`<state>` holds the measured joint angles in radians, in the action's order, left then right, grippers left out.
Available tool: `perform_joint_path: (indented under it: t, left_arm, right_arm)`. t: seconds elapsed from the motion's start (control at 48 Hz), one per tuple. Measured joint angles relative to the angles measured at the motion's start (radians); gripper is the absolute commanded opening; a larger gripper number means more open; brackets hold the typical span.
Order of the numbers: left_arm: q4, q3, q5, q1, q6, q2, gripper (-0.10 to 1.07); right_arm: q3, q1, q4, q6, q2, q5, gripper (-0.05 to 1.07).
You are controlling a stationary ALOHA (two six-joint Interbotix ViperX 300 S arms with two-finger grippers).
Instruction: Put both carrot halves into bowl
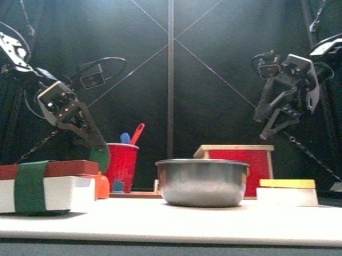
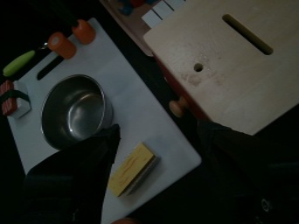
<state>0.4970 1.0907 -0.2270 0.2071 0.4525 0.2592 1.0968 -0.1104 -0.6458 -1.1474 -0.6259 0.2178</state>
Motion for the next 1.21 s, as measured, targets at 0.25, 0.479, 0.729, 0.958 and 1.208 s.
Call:
perform_joint_path:
  t: [0.25,0.479,0.729,0.958,1.208]
  left_arm:
    - [-0.023,-0.026,-0.003,-0.002,-0.011,-0.081,0.91]
    - [-0.051,-0.026,0.012,-0.012,-0.012,-0.08,0.66]
    - [-0.054,-0.028,0.021,-0.021,-0.012,-0.077,0.45]
    - [-0.054,-0.072,0.025,-0.055,-0.014,-0.023,0.43]
    - [-0.052,-0.216,0.106,-0.1,-0.014,-0.006,0.43]
  right_arm:
    - [0.017,-0.002,0.003,0.0,0.002,0.037,1.0]
    - [0.017,-0.005,0.003,0.002,0.0,0.044,1.0]
    - [0.018,-0.006,0.005,0.0,0.002,0.046,1.0]
    - [0.02,-0.006,0.006,-0.002,0.0,0.048,1.0]
    - [0.021,-0.006,0.006,-0.002,0.0,0.048,1.0]
